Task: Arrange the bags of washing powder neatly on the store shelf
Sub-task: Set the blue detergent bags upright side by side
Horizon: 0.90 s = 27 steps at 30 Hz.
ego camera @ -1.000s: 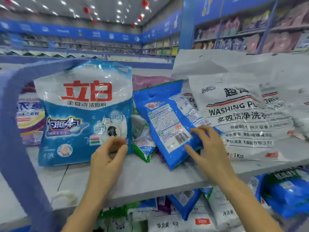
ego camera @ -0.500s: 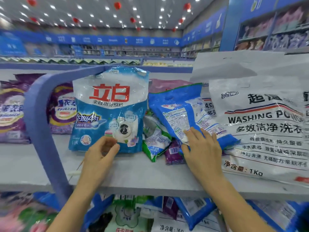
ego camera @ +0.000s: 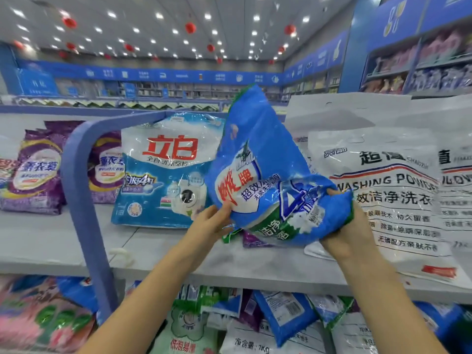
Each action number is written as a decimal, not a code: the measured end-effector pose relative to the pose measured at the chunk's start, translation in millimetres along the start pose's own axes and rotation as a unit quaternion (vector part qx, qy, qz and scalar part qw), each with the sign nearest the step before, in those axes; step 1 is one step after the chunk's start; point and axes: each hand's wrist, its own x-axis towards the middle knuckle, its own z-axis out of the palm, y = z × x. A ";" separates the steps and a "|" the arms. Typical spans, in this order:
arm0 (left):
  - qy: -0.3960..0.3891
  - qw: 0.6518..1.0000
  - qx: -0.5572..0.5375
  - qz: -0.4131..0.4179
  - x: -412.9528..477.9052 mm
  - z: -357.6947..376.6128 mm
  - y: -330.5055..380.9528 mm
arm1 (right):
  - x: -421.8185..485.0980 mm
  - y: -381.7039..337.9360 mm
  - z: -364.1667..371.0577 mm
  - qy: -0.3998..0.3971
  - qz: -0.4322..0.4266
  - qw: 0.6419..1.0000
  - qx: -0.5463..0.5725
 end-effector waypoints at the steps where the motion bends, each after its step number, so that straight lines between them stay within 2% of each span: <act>1: -0.004 0.998 -0.064 0.004 0.7 5.2 2.6 | 0.6 9.6 -2.2 -0.021 0.030 0.999 0.035; 4: 0.033 0.980 -0.181 0.073 0.0 13.6 13.5 | 5.7 30.7 -26.8 0.071 0.092 0.991 0.060; 5: 0.062 0.977 -0.179 0.099 -0.2 14.3 17.8 | 6.1 32.4 -32.6 0.062 0.107 0.991 0.051; 8: 0.170 0.970 -0.089 0.147 2.4 8.2 28.3 | 14.9 12.0 -32.6 -0.013 0.075 0.994 -0.073; 11: 0.216 0.960 -0.002 0.177 2.7 0.7 29.3 | 28.8 -10.9 -10.1 -0.053 0.022 0.976 -0.210; 14: 0.225 0.956 0.016 0.187 1.5 -3.7 27.5 | 46.0 -5.1 18.6 0.004 -0.043 0.924 -0.379; 17: 0.204 0.960 0.085 0.173 1.3 -7.0 30.2 | 66.4 6.5 27.4 0.113 -0.149 0.873 -0.450; 19: 0.212 0.952 0.136 0.175 1.8 -11.4 30.3 | 77.1 1.8 30.7 0.142 -0.185 0.845 -0.481; 23: 0.256 0.916 0.221 0.214 5.0 -19.9 30.4 | 87.2 -2.1 35.6 0.104 -0.233 0.819 -0.514; 25: 0.239 0.937 0.176 0.182 6.2 -26.4 23.2 | 88.1 3.7 29.4 0.110 -0.238 0.816 -0.515; 27: 0.192 0.966 0.128 0.120 6.0 -35.0 10.8 | 88.8 5.9 24.8 0.121 -0.229 0.831 -0.493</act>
